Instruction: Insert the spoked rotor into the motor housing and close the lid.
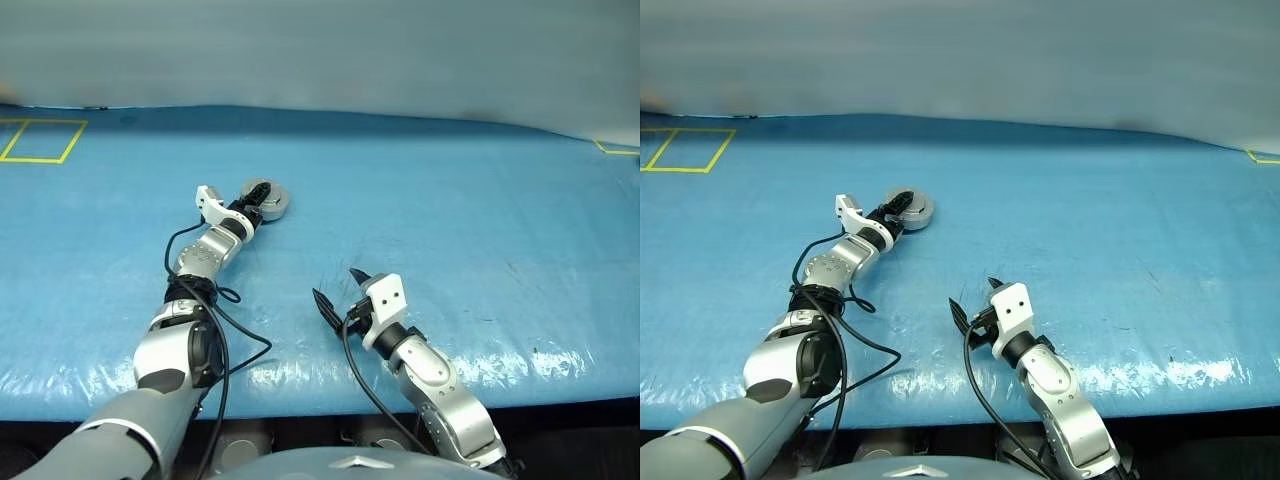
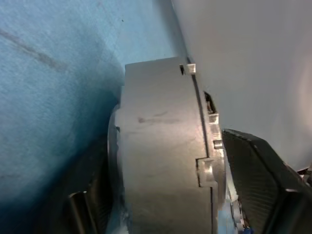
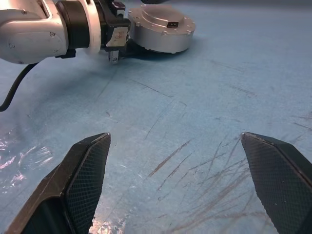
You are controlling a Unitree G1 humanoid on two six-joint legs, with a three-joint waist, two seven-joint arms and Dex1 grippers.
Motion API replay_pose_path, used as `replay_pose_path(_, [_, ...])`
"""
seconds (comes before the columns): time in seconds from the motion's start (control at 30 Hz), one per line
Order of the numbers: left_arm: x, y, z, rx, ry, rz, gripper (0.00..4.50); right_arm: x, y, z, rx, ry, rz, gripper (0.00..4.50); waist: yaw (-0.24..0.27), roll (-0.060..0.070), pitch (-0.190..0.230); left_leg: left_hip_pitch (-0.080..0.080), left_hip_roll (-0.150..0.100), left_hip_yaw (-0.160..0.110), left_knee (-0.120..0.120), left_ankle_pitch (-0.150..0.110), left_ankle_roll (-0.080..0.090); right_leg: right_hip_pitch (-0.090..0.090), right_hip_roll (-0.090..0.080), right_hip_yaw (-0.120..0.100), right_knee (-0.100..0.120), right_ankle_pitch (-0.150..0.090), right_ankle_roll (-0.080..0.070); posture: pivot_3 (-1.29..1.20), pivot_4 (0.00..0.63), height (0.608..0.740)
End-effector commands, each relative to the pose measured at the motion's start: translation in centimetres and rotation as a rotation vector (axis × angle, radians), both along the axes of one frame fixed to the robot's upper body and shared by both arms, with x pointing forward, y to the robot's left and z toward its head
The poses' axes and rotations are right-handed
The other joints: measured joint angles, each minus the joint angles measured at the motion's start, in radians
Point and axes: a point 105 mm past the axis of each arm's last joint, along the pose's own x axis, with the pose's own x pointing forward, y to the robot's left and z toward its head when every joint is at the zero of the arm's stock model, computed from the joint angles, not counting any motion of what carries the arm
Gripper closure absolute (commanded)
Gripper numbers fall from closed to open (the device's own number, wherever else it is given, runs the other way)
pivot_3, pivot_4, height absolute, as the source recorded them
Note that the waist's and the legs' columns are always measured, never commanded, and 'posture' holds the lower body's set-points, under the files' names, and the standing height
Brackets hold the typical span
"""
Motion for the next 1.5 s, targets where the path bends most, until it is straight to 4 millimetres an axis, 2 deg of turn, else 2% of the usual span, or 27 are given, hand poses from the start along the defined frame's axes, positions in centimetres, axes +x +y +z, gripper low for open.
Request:
replay_pose_path(0.03, [-2.0,2.2,-3.3,0.091,0.131,-0.004,0.01,-0.1,0.3,0.8,0.016,-0.015,0.017,0.00,-0.009,0.000,-0.001,0.002,0.001,0.000,-0.001,-0.001,0.002,0.001,0.000,0.000,0.000,-0.001,0.000,0.00,0.150,0.740])
replay_pose_path(0.23, [-6.1,5.1,-5.7,0.243,0.237,-0.047,0.01,-0.2,0.8,0.5,0.028,0.013,0.039,0.00,-0.022,0.002,-0.004,0.012,0.007,0.000,-0.004,0.001,-0.002,0.006,0.000,0.002,0.005,-0.002,-0.004,0.00,0.150,0.740])
replay_pose_path(0.4, [-9.3,6.7,-5.9,0.456,0.221,-0.108,0.01,-0.3,0.8,0.3,0.045,0.031,0.041,0.00,-0.024,0.008,-0.013,0.016,0.009,0.002,-0.005,0.001,-0.004,0.008,0.000,0.001,0.006,-0.005,-0.010,0.00,0.150,0.740])
replay_pose_path(0.5, [-10.6,6.7,-4.6,0.627,0.078,-0.149,0.01,0.0,0.3,0.2,0.045,0.026,0.013,0.00,-0.024,0.008,-0.014,0.017,0.010,0.002,-0.005,0.001,-0.004,0.004,-0.001,0.001,0.006,-0.007,-0.013,0.00,0.150,0.740])
replay_pose_path(0.57, [-11.7,6.2,-3.1,0.780,-0.090,-0.180,0.01,0.3,-0.3,0.4,0.042,-0.012,-0.025,0.00,-0.022,0.008,-0.014,0.017,0.010,0.004,-0.006,0.001,-0.005,0.004,-0.004,0.002,0.006,-0.005,-0.016,0.00,0.150,0.740])
replay_pose_path(0.6, [-12.1,5.7,-1.9,0.848,-0.229,-0.158,0.01,0.5,-0.6,0.4,0.040,-0.029,-0.055,0.00,-0.022,0.008,-0.014,0.016,0.010,0.004,-0.006,0.001,-0.005,0.002,-0.005,0.002,0.006,-0.005,-0.017,0.00,0.150,0.740])
replay_pose_path(0.67, [-13.0,5.0,-0.6,0.942,-0.375,-0.112,0.01,0.7,-1.1,0.4,0.032,-0.057,-0.086,0.00,-0.013,0.008,-0.014,0.014,0.010,0.005,-0.008,0.000,-0.006,0.001,-0.007,0.003,0.004,-0.005,-0.019,0.00,0.150,0.740])
replay_pose_path(0.8, [-14.3,4.1,0.3,1.014,-0.515,-0.054,0.01,0.8,-1.7,0.4,0.014,-0.102,-0.130,0.00,0.014,0.007,-0.013,0.006,0.010,0.002,-0.009,0.000,-0.007,-0.007,-0.010,0.000,0.003,-0.006,-0.021,0.00,0.150,0.740])
replay_pose_path(0.93, [-16.1,2.7,0.1,1.086,-0.613,-0.047,0.01,0.3,-1.6,0.5,0.026,-0.119,-0.116,0.00,0.015,0.007,-0.013,-0.005,0.010,0.003,-0.008,0.000,-0.004,-0.013,-0.009,0.001,0.003,-0.006,-0.021,0.00,0.150,0.740])
replay_pose_path(1.13, [-17.0,1.7,-0.2,1.057,-0.657,-0.048,0.01,-0.2,-1.2,0.6,0.038,-0.133,-0.078,0.00,0.011,0.007,-0.013,-0.005,0.009,0.005,-0.008,-0.001,-0.002,-0.013,-0.003,-0.001,0.002,-0.006,-0.019,0.00,0.150,0.740])
replay_pose_path(1.5, [-16.6,1.0,-0.7,1.065,-0.666,-0.113,0.01,-0.4,-1.5,0.5,0.025,-0.129,-0.061,0.00,0.009,0.007,-0.012,-0.005,0.010,0.004,-0.004,-0.001,-0.001,-0.013,-0.001,0.000,0.003,-0.007,-0.014,0.00,0.150,0.740])
